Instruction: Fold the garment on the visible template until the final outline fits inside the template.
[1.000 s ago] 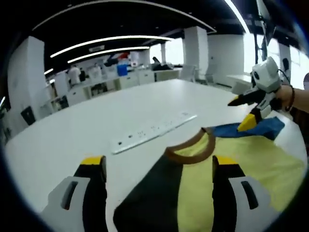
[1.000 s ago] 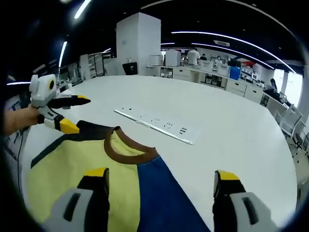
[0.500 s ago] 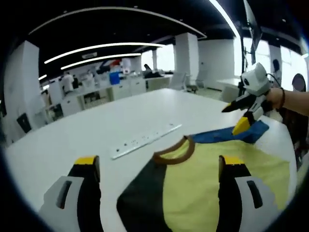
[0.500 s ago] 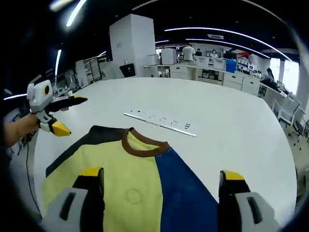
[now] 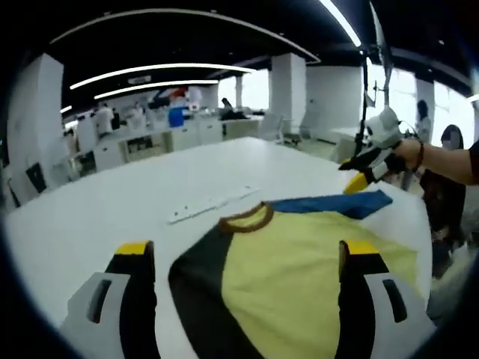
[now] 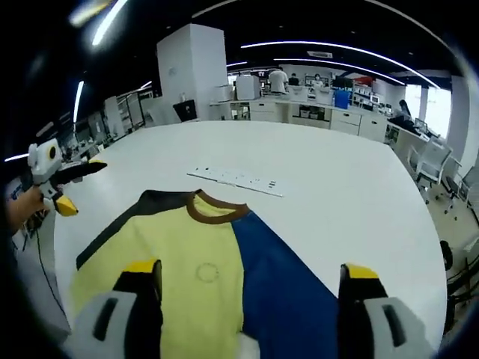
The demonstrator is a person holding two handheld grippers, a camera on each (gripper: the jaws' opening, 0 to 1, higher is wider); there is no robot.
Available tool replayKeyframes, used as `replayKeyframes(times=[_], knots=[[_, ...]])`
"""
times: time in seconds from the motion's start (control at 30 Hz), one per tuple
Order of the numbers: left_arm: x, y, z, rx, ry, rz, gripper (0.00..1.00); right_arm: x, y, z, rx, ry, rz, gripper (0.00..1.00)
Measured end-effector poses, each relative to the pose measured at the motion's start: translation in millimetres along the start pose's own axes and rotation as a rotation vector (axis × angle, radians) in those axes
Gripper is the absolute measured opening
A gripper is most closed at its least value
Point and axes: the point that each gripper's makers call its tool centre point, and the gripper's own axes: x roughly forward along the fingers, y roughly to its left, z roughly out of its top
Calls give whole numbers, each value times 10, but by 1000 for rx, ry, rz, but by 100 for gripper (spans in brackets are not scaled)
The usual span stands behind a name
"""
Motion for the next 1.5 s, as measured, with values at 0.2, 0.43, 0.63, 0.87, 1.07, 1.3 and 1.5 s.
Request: replayKeyframes(times=[0.2,0.43,0.63,0.87,1.07,1.3,1.5], knots=[[-256,-226,-149,0,12,-4,99,-204,-81,-221,21,10,-24,98],[-499,-344,-225,31,4,11,97,-410,-259,-480,48,21,-46,96],[-629,-470,-261,23,2,11,97,-602,-454,-743,102,40,-96,93],[-760,-546,-323,13,4,17,96,-764,-686,-1035,161,66,-154,91],[-834,-539,-371,-13,9,26,96,-913,-873,-1185,205,62,-206,91],[-908,-583,-396,-11,19,31,95,-1049,-1219,-1360,214,46,-311,90],[-999,-684,-480,-34,63,32,95,-1119,-1427,-1675,205,111,-336,86]])
